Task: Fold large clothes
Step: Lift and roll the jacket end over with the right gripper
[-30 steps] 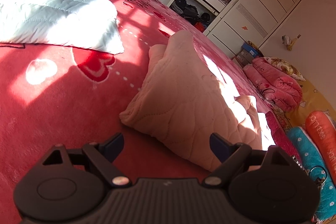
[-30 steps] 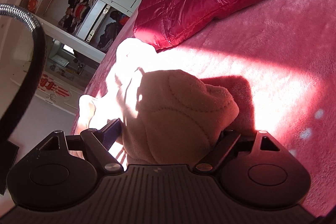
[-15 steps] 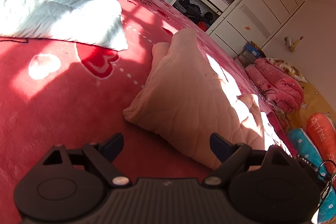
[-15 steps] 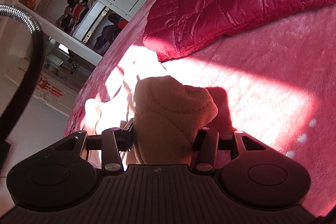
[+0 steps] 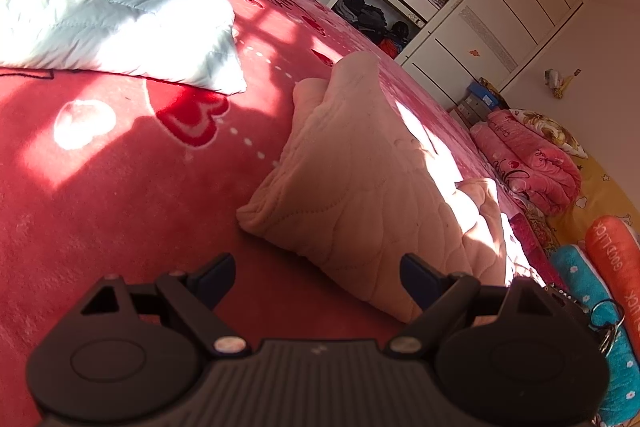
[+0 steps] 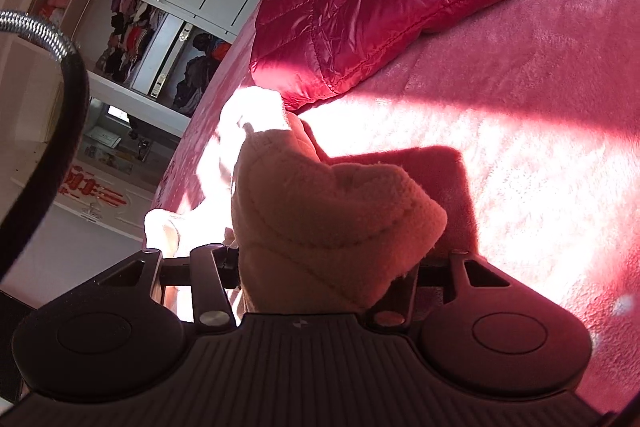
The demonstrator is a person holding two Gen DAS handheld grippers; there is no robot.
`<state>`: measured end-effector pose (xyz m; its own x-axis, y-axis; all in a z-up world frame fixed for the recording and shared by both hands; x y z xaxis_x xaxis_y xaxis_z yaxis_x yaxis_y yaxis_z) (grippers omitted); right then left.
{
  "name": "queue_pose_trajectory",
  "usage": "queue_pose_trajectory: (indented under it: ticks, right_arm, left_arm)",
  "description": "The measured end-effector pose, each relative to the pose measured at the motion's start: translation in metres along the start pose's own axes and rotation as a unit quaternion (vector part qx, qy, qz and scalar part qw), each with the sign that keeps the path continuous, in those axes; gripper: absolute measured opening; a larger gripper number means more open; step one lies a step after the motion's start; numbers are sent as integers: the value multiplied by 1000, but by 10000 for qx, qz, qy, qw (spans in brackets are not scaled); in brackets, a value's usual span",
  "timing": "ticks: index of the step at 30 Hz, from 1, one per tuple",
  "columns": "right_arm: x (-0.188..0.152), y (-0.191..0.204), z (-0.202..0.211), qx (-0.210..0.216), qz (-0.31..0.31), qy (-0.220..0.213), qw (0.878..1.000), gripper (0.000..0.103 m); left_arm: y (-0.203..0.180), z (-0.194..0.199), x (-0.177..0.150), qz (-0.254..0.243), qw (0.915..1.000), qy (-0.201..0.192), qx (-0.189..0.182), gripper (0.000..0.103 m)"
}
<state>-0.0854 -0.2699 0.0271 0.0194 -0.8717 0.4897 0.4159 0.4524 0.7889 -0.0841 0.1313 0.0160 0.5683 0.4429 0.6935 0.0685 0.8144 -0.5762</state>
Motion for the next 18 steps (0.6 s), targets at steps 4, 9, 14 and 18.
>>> queue_pose_trajectory:
  ticks: [4, 9, 14, 18]
  right_arm:
    - [1, 16, 15, -153, 382, -80, 9991, 42]
    - [3, 31, 36, -226, 740, -115, 9969, 39]
    - [2, 33, 65, -224, 1006, -58, 9947, 38]
    - [3, 25, 89, -228, 1127, 11, 9934, 37]
  left_arm:
    - [1, 2, 1, 29, 10000, -20, -26, 89]
    - [1, 7, 5, -3, 9999, -99, -38, 89]
    - [3, 14, 7, 11, 9998, -195, -54, 89]
    - [1, 21, 9, -42, 9995, -279, -126, 89]
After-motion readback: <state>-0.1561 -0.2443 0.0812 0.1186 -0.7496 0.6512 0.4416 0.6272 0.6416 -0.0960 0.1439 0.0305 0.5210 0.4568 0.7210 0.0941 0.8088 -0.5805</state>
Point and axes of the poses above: each gripper's, at about its wrist camera, not at the fingertips, and z roughly against the way its jaws point, y to its left, x to its top, the point moved 2 cm from there along -z, roughly the way its jaws point, and after that the axes turned 9 degrees about -y, right-handed, at the moved point
